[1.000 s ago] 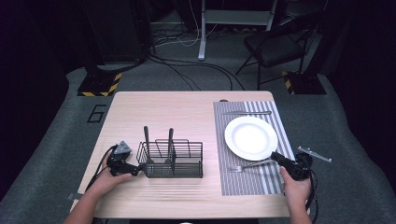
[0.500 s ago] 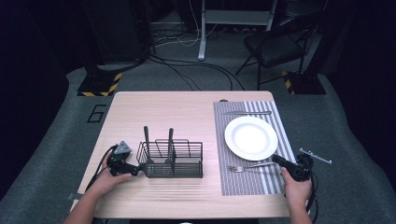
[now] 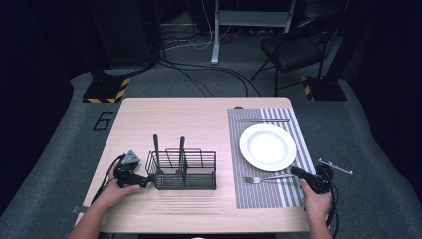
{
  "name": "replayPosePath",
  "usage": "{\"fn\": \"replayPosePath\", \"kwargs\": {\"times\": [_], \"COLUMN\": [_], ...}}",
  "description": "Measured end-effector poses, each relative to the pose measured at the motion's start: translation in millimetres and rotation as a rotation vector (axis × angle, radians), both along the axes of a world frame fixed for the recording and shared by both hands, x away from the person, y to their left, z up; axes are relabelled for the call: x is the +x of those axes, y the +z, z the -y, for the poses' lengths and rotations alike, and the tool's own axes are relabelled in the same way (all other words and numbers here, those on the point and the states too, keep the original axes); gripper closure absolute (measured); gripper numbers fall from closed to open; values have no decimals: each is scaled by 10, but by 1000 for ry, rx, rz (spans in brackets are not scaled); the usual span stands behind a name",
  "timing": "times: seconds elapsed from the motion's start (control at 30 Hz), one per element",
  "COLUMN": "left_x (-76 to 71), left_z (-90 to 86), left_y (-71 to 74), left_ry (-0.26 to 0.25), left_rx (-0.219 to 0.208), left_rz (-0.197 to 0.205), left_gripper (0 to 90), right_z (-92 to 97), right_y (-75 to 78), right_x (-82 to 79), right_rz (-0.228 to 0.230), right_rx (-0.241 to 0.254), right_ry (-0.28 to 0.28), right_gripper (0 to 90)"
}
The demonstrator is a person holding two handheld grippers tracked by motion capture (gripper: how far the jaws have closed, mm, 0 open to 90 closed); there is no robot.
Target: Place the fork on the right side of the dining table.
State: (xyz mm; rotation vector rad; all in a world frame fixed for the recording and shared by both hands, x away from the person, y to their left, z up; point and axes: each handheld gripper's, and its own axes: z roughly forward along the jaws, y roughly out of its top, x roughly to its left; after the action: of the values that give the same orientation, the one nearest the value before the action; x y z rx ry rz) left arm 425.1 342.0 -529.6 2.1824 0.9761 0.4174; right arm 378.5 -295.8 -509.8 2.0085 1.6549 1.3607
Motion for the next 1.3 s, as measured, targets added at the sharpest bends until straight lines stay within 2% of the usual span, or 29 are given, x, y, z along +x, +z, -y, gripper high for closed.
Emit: {"fn": "replayPosePath", "kwargs": {"times": [0.3, 0.5, 0.67, 0.8, 0.97, 1.3], "left_x": [-2, -3, -1, -1, -1, -1], "left_z": [4, 5, 3, 3, 3, 3], "left_y": [-3, -3, -2, -2, -2, -2], "left_ry": [5, 6, 4, 4, 4, 4], "left_rx": [-6, -8, -5, -4, -4, -5], "left_rz": [0, -1, 2, 2, 2, 2], "left_gripper": [3, 3, 3, 3, 3, 3], "right_z": [27, 37, 24, -25, -149, -423], "right_y": [-29, -17, 37, 100, 234, 333], "right_x": [11, 6, -7, -25, -52, -60], "right_rz": [-31, -24, 0, 34, 83, 113], "right_rx": [-26, -44, -53, -58, -97, -153], "right_ry": [-31, -41, -45, -21, 14, 122], "right_gripper": [724, 718, 691, 656, 646, 622]}}
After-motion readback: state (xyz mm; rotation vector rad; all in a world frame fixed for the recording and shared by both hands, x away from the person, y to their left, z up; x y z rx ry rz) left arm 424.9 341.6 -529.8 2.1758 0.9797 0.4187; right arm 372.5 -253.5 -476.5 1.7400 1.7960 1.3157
